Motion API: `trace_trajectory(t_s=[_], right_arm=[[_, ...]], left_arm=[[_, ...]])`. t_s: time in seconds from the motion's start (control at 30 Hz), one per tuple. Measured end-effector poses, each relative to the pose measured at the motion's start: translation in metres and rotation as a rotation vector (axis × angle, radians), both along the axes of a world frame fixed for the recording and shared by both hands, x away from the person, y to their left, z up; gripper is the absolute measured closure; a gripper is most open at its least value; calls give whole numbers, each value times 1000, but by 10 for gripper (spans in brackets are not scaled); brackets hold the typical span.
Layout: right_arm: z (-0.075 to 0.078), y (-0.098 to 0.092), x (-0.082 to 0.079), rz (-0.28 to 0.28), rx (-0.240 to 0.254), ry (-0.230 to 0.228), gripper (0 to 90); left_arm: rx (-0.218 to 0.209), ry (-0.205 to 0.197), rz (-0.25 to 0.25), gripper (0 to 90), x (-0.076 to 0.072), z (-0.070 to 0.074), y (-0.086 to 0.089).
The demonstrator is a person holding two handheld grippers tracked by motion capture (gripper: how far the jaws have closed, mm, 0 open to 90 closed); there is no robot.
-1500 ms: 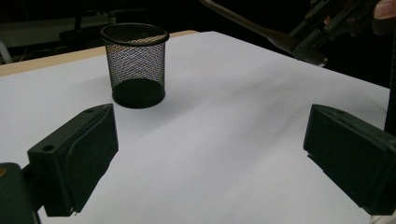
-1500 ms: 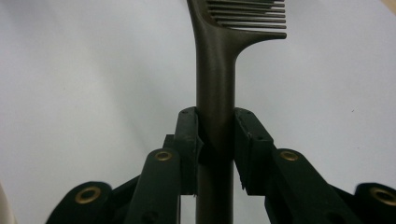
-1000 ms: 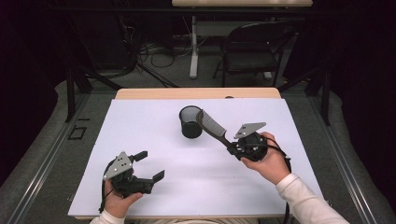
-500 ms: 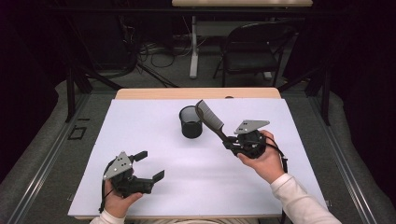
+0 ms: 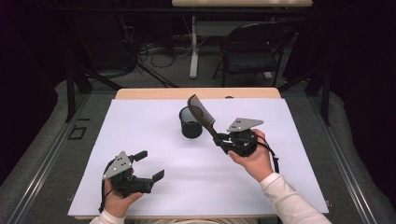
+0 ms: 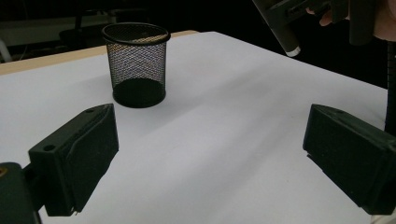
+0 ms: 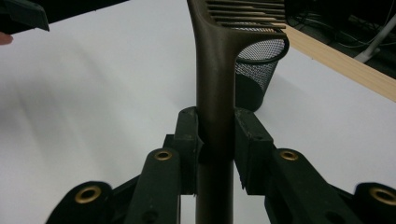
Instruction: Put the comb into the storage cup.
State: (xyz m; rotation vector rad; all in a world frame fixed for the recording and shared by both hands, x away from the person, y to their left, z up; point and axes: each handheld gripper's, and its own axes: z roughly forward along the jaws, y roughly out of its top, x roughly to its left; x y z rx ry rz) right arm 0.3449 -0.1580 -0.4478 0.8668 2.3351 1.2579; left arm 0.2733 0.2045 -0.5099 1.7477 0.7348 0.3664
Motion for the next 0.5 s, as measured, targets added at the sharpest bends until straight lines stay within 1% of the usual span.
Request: trace_trajectory(t_s=[0.17,0.4,0.5], right_arm=[[-1,5,2,0,14,-11,726],[-3,15,7,-13,35,-41,726],[-5,20,10,-18,47,-49,726]], left_arm=[[-1,2,5,37,0,0,0],[4,3,-3,39,0,0,0],[1,1,5,40,0,0,0]])
